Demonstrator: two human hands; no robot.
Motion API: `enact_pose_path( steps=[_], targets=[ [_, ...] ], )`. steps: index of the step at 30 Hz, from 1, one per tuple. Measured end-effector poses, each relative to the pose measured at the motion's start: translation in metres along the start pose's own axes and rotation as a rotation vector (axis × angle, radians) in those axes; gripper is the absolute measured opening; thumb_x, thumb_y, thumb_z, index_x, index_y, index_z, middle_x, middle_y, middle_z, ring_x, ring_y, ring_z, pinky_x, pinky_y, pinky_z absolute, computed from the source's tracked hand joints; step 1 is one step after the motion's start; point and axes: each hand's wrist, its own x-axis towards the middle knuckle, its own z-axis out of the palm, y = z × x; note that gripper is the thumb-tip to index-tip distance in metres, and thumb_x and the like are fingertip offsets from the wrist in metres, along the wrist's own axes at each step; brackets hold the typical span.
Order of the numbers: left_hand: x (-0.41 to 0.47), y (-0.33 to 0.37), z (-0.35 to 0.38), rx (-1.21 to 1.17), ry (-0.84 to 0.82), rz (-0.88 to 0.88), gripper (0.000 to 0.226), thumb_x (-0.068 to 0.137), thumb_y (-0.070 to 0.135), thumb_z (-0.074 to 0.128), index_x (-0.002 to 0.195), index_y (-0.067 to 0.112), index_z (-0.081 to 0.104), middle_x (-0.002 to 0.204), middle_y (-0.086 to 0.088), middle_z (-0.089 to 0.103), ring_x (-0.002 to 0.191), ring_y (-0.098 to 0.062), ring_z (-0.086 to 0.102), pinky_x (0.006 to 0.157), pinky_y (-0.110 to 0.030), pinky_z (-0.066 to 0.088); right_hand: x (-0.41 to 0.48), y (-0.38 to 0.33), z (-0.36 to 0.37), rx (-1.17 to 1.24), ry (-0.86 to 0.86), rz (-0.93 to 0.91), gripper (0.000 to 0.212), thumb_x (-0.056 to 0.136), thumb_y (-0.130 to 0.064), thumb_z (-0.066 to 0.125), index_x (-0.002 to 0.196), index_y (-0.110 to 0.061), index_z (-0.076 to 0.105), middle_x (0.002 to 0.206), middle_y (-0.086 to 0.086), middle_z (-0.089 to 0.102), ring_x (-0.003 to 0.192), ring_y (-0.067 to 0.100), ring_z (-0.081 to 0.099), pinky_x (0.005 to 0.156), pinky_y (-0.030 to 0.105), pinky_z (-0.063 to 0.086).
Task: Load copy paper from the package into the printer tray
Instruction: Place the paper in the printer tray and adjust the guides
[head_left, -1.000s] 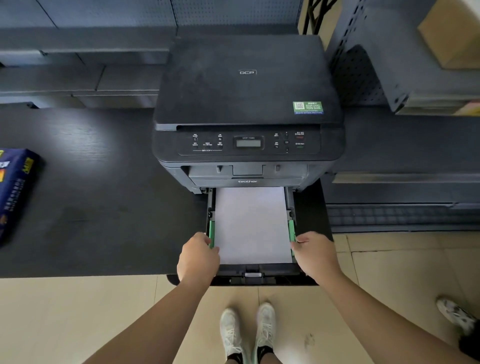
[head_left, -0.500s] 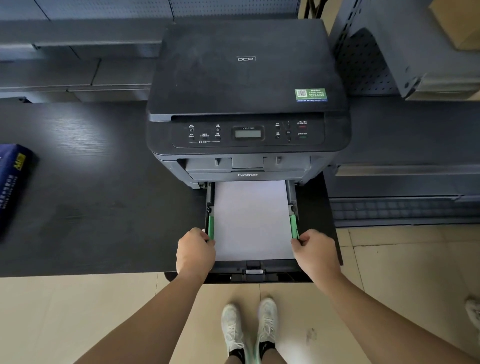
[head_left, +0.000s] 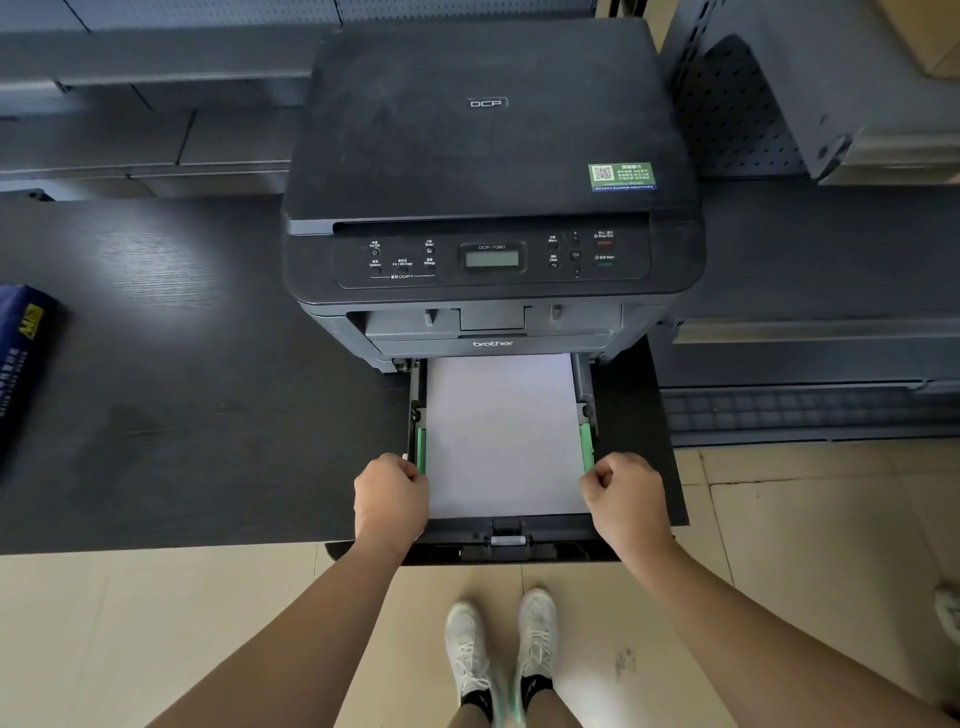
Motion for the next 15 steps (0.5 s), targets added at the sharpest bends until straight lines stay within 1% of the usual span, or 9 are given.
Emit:
enact_pose_path(
  steps=[3,5,8,11,15],
  targets=[
    [0.0000,0.0004,-0.0018,-0.010,-0.006,0.017,0.013,0.087,0.009,0.059,0.091,0.007,0.071,0.088,-0.008,0.072,0.069,-0.021,0.061,0.051,-0.022,0.040,0.0019,0.0030,-0.0016,0.014,-0.012,-0.019,0.012,0.079,-0.007,0.069,0.068,-0.002,0.065,0.074,0.009,0.061,0.059,0.022,0.055,0.051,0.027,0.041],
    [-0.0012,0.0001,-0.0025,-0.030,0.001,0.013,0.012,0.087,0.010,0.060,0.091,0.008,0.072,0.086,-0.008,0.072,0.072,-0.024,0.063,0.055,-0.023,0.044,0.0027,0.0043,-0.0012,0.028,-0.010,-0.004,0.013,0.079,-0.008,0.069,0.067,-0.003,0.066,0.072,0.008,0.062,0.059,0.019,0.054,0.051,0.024,0.037],
    [-0.0023,-0.0010,-0.0005,-0.038,0.031,0.012,0.014,0.085,0.010,0.059,0.088,0.008,0.073,0.082,-0.008,0.073,0.075,-0.027,0.065,0.061,-0.028,0.051,0.0018,0.0033,0.0005,0.034,-0.018,0.008,0.013,0.080,-0.009,0.068,0.069,-0.003,0.067,0.072,0.009,0.063,0.060,0.020,0.056,0.050,0.023,0.038],
    [-0.0031,-0.0003,0.0007,-0.035,0.041,0.014,0.016,0.085,0.011,0.059,0.089,0.009,0.075,0.081,-0.007,0.073,0.076,-0.027,0.065,0.062,-0.027,0.049,0.0039,0.0037,-0.0004,0.033,-0.032,0.024,0.011,0.080,-0.011,0.068,0.071,-0.005,0.068,0.072,0.009,0.065,0.062,0.021,0.059,0.055,0.029,0.047],
    [-0.0048,0.0021,0.0016,-0.045,0.037,0.002,0.016,0.085,0.010,0.057,0.089,0.010,0.073,0.081,-0.008,0.073,0.075,-0.028,0.065,0.060,-0.026,0.046,0.0038,0.0028,-0.0002,0.037,-0.056,0.037,0.012,0.082,-0.012,0.067,0.072,-0.006,0.068,0.072,0.008,0.065,0.063,0.020,0.060,0.055,0.028,0.046]
  ],
)
